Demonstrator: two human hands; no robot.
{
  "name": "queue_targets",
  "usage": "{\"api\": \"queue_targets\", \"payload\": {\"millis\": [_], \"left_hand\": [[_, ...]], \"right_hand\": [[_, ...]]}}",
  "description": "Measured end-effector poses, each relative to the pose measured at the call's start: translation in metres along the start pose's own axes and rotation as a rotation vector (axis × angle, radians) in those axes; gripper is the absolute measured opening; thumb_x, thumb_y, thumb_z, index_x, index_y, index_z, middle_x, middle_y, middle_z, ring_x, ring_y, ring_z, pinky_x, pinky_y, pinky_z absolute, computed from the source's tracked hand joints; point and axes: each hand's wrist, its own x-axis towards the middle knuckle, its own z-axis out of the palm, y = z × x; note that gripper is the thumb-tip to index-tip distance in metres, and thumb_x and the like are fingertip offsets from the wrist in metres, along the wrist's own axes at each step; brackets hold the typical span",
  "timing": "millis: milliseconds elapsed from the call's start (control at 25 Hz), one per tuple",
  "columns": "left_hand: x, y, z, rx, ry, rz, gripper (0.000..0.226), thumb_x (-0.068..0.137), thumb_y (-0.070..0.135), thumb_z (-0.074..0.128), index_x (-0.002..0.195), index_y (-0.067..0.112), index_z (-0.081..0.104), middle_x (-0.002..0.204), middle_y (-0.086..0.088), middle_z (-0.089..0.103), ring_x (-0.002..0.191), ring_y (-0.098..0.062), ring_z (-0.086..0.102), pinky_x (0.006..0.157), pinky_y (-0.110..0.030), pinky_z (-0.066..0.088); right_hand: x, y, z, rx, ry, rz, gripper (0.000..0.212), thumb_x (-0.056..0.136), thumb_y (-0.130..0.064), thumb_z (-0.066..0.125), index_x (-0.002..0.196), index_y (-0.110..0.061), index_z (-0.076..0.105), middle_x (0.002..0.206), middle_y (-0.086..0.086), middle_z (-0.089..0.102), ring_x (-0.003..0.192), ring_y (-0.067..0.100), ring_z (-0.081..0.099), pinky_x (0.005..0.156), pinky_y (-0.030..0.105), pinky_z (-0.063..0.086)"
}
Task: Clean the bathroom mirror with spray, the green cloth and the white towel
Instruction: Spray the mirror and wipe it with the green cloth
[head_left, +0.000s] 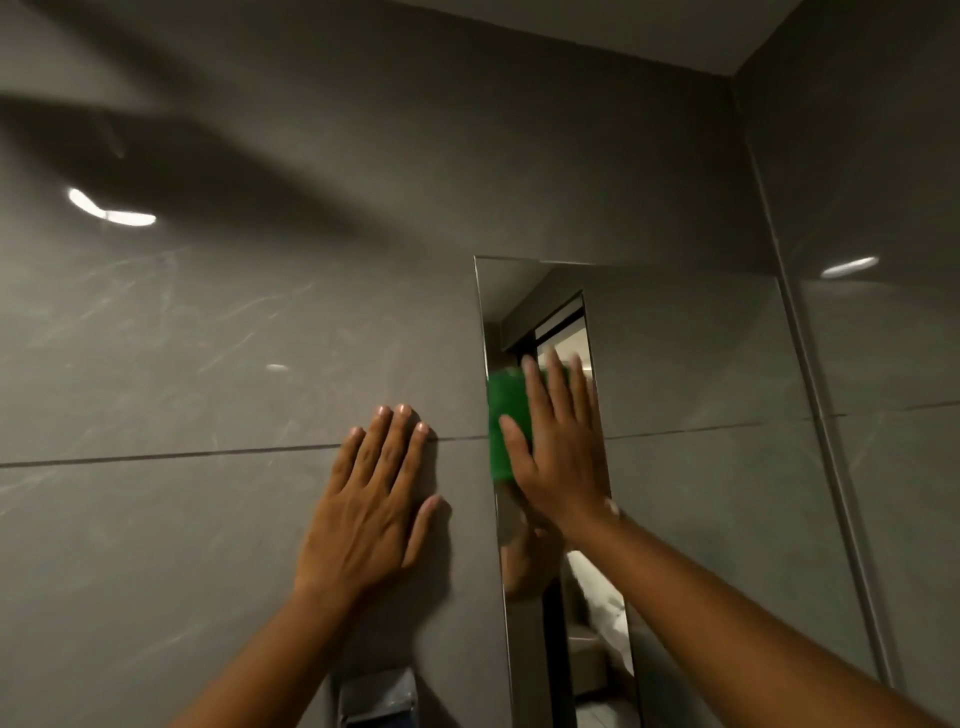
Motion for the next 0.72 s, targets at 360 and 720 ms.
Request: {"api": "queue_targets", "payload": {"millis": [360, 720], "left_hand": [[0.0, -0.002, 0.004, -0.003, 0.06, -0.003, 0.074, 0.095, 0.053, 0.028, 0.152, 0.005, 0.03, 0.162, -0.019, 0.027, 0.152, -0.034, 0.022, 0.123, -0.05, 0.018], [-0.002, 0.0, 0.003, -0.029, 0.016, 0.009, 0.076, 0.094, 0.054, 0.027, 0.154, 0.006, 0.025, 0.165, -0.018, 0.02, 0.156, -0.03, 0.011, 0.127, -0.05, 0.011]], "right_hand": [[0.002, 0.166, -0.033, -0.002, 0.284, 0.357, 0.063, 0.097, -0.043, 0.03, 0.15, -0.011, 0.032, 0.157, 0.017, 0.033, 0.146, 0.034, 0.031, 0.121, 0.045, 0.02], [-0.173, 0.053, -0.005, -0.17, -0.2, -0.598, 0.072, 0.092, -0.056, 0.046, 0.154, -0.03, 0.02, 0.166, -0.002, 0.014, 0.152, 0.035, 0.012, 0.124, 0.046, 0.003]]}}
